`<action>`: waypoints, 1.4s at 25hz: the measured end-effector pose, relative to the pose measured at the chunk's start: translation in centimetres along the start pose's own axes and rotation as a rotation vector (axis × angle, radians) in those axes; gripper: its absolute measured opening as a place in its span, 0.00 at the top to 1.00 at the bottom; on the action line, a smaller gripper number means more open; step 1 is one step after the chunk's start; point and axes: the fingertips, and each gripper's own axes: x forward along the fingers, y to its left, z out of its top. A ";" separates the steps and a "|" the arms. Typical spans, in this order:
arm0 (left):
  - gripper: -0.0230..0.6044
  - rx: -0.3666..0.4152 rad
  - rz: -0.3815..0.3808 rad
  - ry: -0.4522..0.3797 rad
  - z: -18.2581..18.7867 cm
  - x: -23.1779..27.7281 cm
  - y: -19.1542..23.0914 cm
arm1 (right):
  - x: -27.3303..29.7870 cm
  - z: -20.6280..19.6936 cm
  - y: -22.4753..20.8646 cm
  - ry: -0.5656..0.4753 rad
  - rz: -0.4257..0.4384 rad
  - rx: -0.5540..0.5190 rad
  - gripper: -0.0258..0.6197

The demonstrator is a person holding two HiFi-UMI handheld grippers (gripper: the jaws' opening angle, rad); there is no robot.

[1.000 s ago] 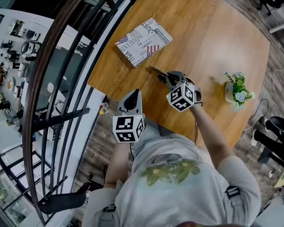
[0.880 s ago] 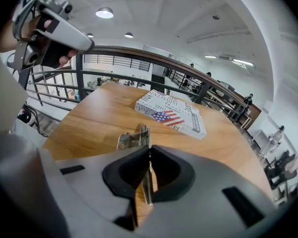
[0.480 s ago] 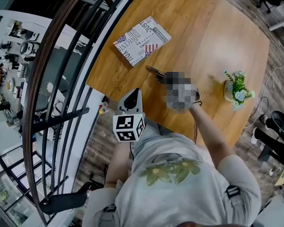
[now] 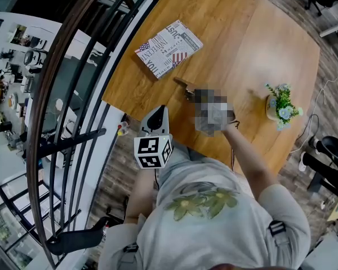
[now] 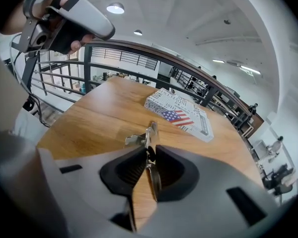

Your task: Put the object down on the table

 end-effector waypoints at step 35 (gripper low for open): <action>0.94 0.083 -0.008 -0.046 2.6 -1.4 -1.3 | -3.7 3.7 -0.2 -0.106 0.035 0.122 0.77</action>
